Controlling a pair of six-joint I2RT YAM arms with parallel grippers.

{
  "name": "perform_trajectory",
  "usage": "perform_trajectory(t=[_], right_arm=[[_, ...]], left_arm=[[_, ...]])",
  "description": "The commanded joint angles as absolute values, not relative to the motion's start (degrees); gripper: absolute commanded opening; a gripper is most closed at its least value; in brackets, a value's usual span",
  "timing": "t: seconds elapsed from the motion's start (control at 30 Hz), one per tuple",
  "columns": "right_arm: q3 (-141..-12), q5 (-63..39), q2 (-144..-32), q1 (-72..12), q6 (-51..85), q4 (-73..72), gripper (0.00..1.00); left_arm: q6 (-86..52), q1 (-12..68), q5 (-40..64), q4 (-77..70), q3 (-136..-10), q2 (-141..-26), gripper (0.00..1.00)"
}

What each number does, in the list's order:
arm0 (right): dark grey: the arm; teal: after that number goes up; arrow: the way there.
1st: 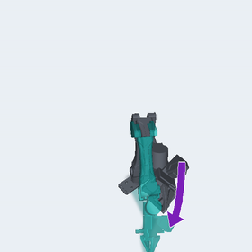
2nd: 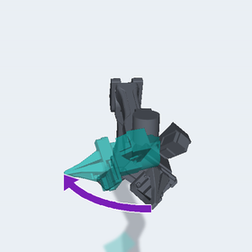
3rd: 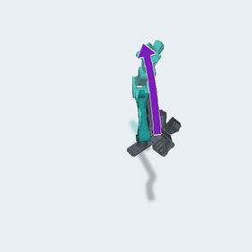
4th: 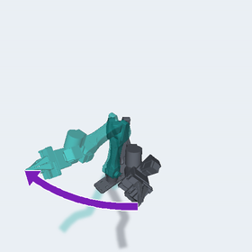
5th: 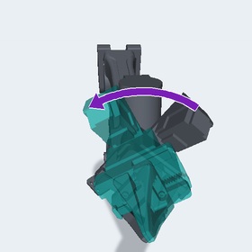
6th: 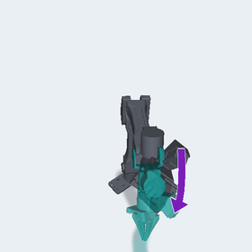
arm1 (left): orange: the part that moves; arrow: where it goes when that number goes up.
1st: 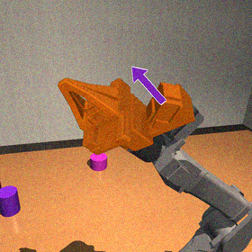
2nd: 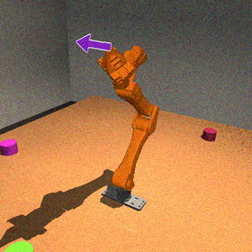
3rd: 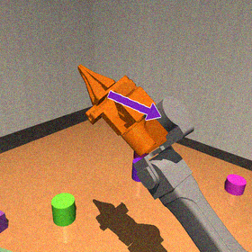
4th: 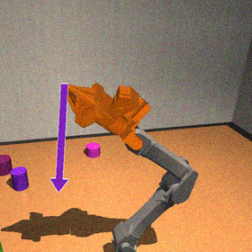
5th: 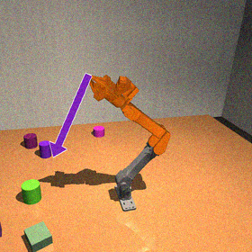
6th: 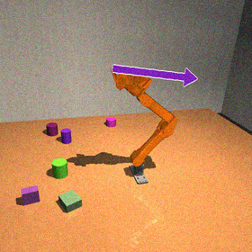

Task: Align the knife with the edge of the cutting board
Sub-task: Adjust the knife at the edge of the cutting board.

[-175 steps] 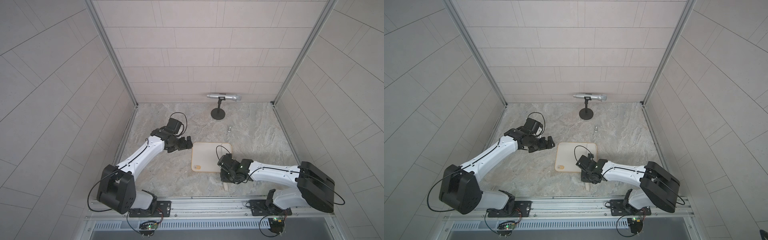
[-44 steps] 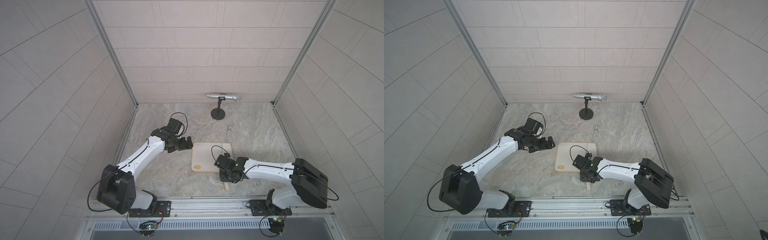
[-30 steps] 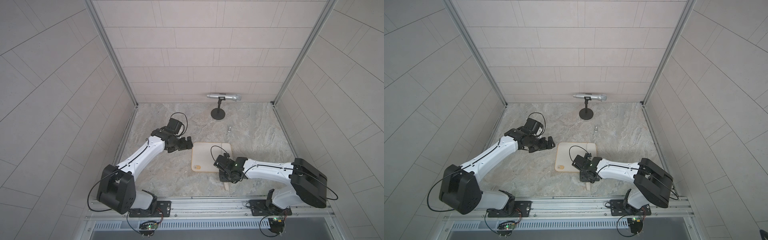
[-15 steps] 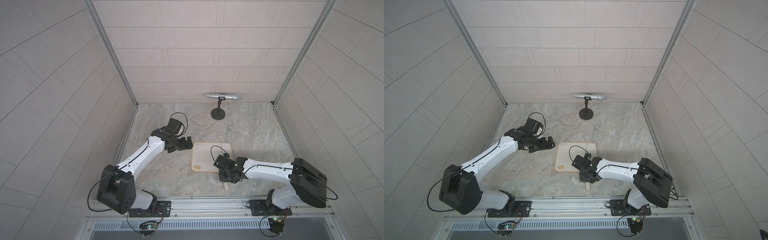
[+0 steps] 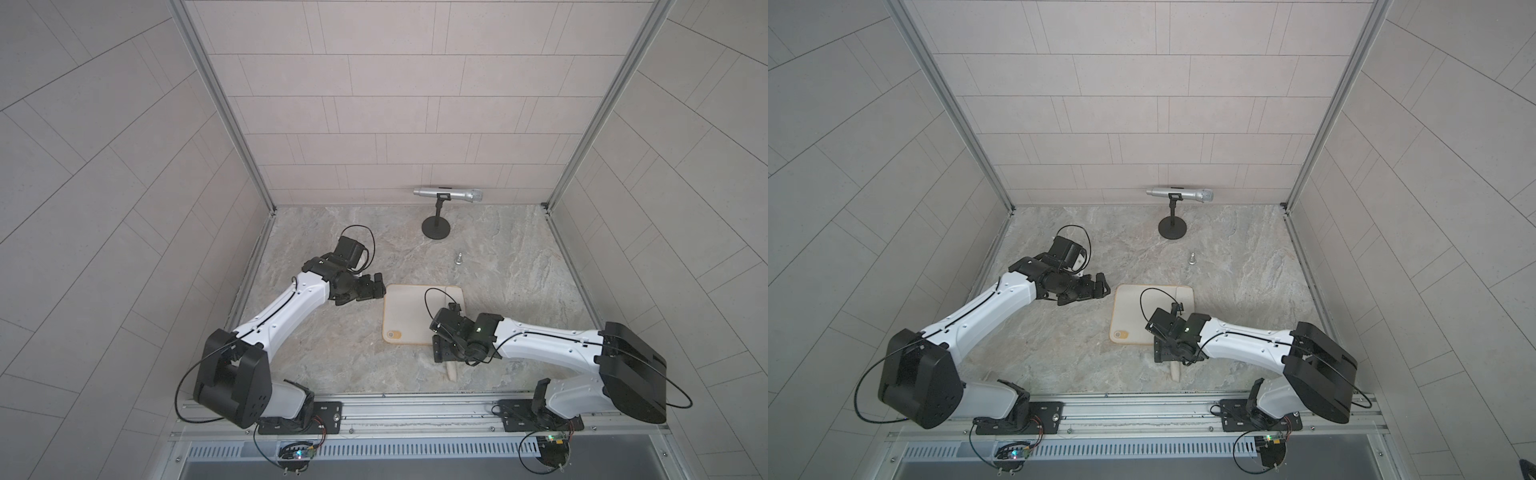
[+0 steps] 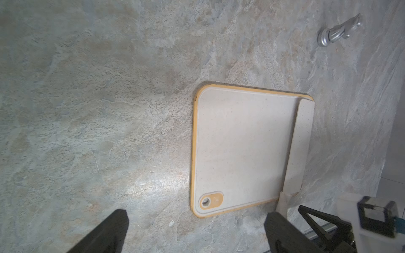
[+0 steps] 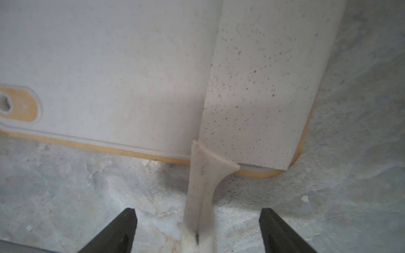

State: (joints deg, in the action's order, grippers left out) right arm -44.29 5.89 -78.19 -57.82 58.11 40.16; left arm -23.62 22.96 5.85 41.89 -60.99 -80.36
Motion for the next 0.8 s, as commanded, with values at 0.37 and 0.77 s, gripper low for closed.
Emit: perform_trajectory(t=[0.37, 0.77], right_arm=[[-43.24, 5.6, -72.01, -56.34, 52.83, 41.45, 1.0], [-43.07, 4.88, -79.59, -57.94, 52.49, 39.64, 1.0]], left_arm=[[-22.84, 23.28, 5.19, 43.24, -61.26, -80.33, 1.0], [-22.71, 23.29, 5.24, 43.3, -61.26, -80.2, 1.0]])
